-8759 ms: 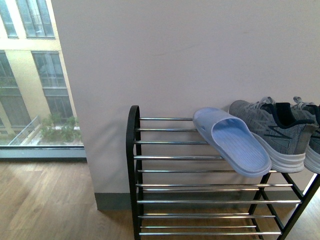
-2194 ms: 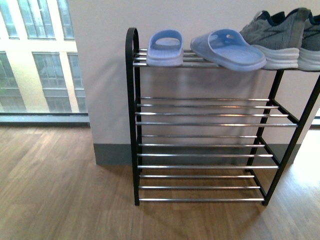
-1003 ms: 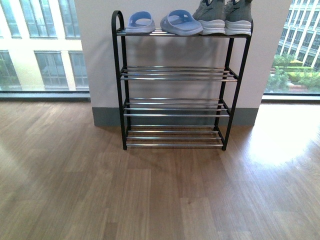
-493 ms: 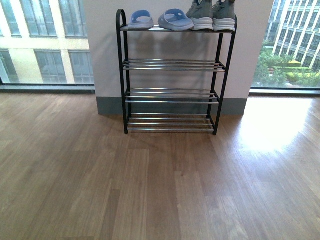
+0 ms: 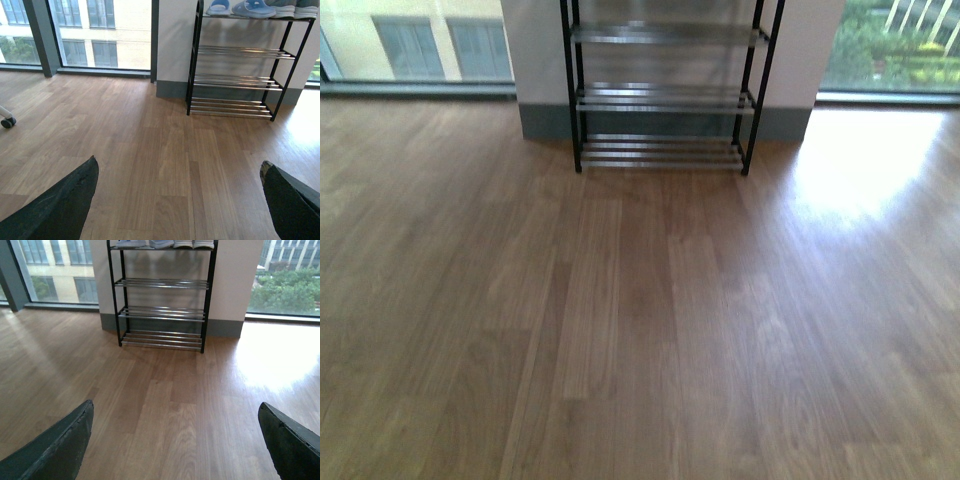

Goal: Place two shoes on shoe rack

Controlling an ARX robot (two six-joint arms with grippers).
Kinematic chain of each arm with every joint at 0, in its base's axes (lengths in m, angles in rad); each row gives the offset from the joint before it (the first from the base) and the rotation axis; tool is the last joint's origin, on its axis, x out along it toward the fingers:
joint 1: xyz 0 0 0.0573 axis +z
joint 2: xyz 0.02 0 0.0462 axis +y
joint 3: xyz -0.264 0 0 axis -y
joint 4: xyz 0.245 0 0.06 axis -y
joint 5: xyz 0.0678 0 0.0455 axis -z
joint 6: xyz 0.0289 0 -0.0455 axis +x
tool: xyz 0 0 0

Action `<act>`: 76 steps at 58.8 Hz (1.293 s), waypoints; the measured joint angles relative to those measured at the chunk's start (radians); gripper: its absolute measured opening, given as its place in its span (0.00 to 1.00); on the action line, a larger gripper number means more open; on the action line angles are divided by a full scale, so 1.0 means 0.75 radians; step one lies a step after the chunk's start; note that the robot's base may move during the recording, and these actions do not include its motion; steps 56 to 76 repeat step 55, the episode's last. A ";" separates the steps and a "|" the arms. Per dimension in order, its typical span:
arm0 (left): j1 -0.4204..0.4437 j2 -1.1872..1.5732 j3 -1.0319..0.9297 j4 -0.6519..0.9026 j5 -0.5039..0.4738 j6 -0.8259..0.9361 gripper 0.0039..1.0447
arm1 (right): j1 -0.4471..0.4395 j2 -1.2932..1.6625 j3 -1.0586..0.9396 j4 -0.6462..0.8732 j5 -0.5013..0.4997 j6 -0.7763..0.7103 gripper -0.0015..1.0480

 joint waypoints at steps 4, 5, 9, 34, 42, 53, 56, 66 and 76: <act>0.000 0.000 0.000 0.000 0.001 0.000 0.91 | 0.000 -0.002 0.000 0.000 0.000 0.000 0.91; 0.000 0.000 0.000 0.001 0.001 0.000 0.91 | 0.000 -0.001 0.000 0.000 0.000 0.000 0.91; 0.000 0.000 0.000 0.001 0.001 0.000 0.91 | 0.000 -0.001 0.000 0.000 0.000 0.000 0.91; 0.000 0.000 0.000 0.001 -0.002 0.000 0.91 | 0.000 0.000 0.000 0.000 -0.001 0.000 0.91; 0.000 0.000 0.000 0.000 -0.001 0.000 0.91 | 0.000 0.000 0.000 0.000 -0.001 0.000 0.91; 0.000 0.000 0.000 0.001 -0.001 0.000 0.91 | 0.000 0.000 0.000 0.000 -0.001 0.000 0.91; 0.000 0.000 0.000 0.001 -0.001 0.000 0.91 | 0.000 0.000 0.000 0.000 -0.001 0.000 0.91; 0.000 0.000 0.000 0.001 -0.001 0.000 0.91 | 0.000 0.000 0.000 0.000 -0.001 0.000 0.91; 0.000 0.000 0.000 0.001 -0.001 0.000 0.91 | 0.000 0.000 0.000 0.000 -0.001 0.000 0.91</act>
